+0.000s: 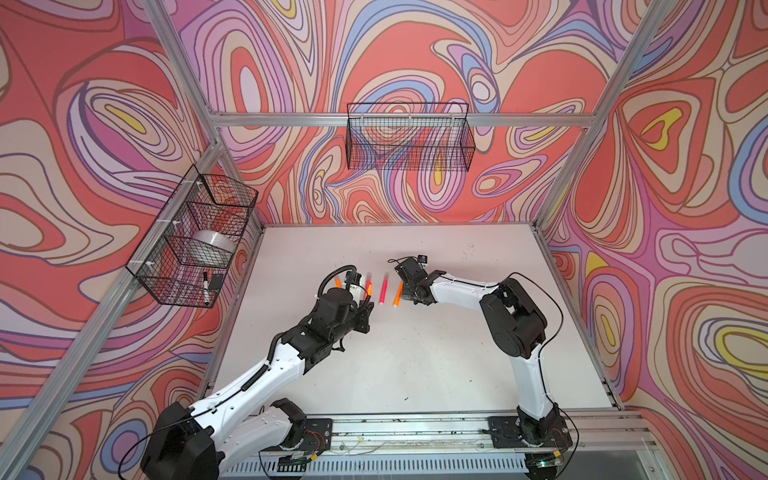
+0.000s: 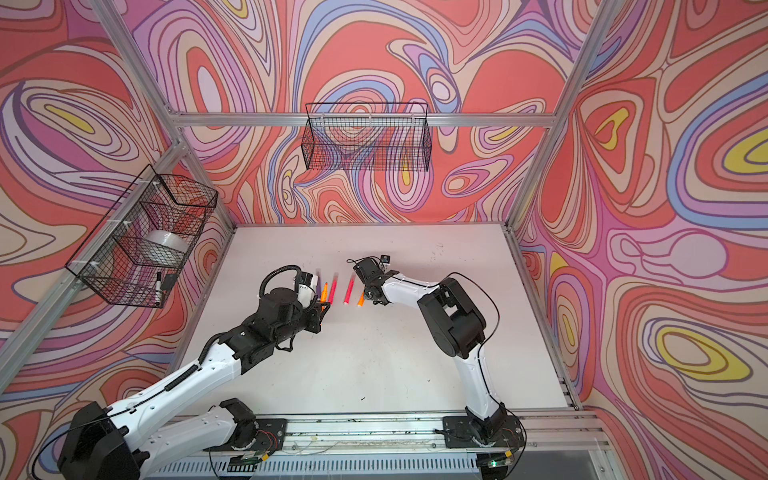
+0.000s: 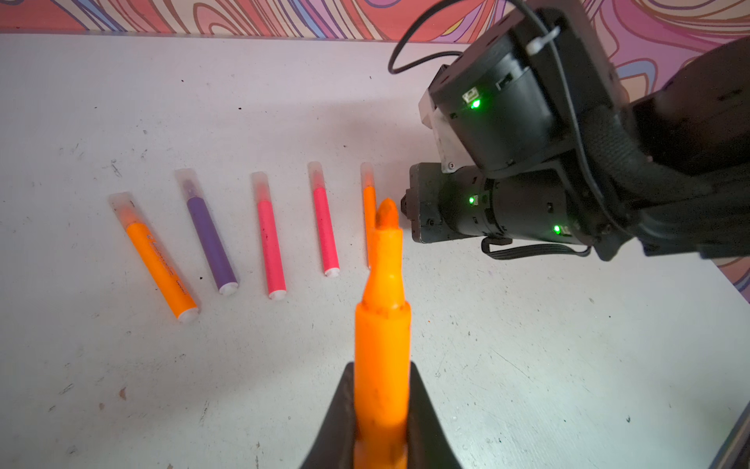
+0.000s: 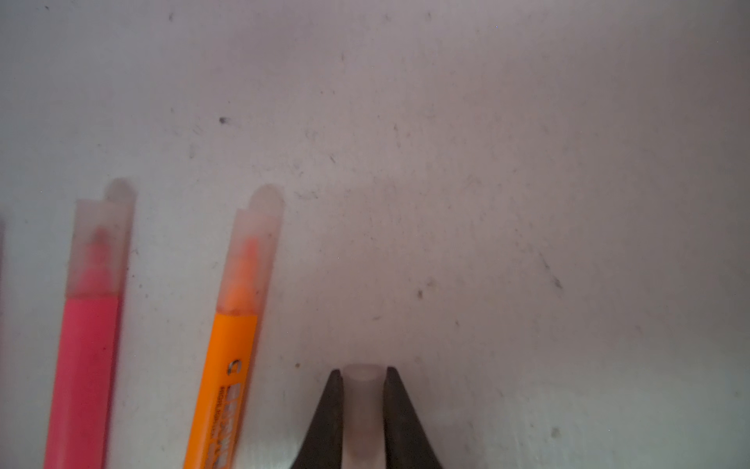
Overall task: Insert the pens into the pen caps
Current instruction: 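Hold the marker upright with the left gripper while the right grasps the translucent cap, then bring the cap over the marker tip with the right gripper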
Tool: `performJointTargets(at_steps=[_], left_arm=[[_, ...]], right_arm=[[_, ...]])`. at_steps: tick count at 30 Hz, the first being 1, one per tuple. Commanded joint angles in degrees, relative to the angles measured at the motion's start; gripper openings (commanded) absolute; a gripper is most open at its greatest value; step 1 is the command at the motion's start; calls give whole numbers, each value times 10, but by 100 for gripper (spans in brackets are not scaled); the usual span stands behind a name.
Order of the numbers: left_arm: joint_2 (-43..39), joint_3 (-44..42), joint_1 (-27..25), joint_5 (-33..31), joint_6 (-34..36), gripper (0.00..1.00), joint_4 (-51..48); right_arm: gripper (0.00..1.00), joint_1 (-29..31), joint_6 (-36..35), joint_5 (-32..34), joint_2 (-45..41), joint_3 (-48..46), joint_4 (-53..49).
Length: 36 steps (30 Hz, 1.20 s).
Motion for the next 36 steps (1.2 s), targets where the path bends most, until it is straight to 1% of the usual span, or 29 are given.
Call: performJointTargets(at_steps=[1, 4, 8, 13, 16, 18, 21, 24, 32, 36], left_arm=[[-6, 6, -2, 40, 12, 0, -1], [-11, -7, -17, 62, 17, 0, 26], [-9, -20, -71, 47, 27, 0, 66], [37, -38, -129, 34, -11, 0, 156], [70, -51, -145, 39, -37, 0, 214], [88, -50, -151, 46, -47, 0, 236], [108, -41, -159, 43, -53, 0, 243], [116, -34, -160, 45, -58, 0, 250], [144, -19, -161, 44, -73, 0, 258], [157, -14, -161, 49, -78, 0, 266]], right_arm=[[8, -3, 13, -5, -30, -39, 8], [7, -3, 27, -6, -100, -91, 40], [5, -3, 51, -10, -224, -186, 107], [4, -3, 80, -36, -388, -333, 252], [4, -3, 93, -47, -464, -405, 335], [3, -3, 101, -63, -498, -438, 379], [1, -3, 124, -101, -524, -472, 433], [0, 0, 146, -131, -532, -491, 469], [0, 25, 162, -142, -515, -508, 533], [0, 42, 160, -135, -501, -502, 544]])
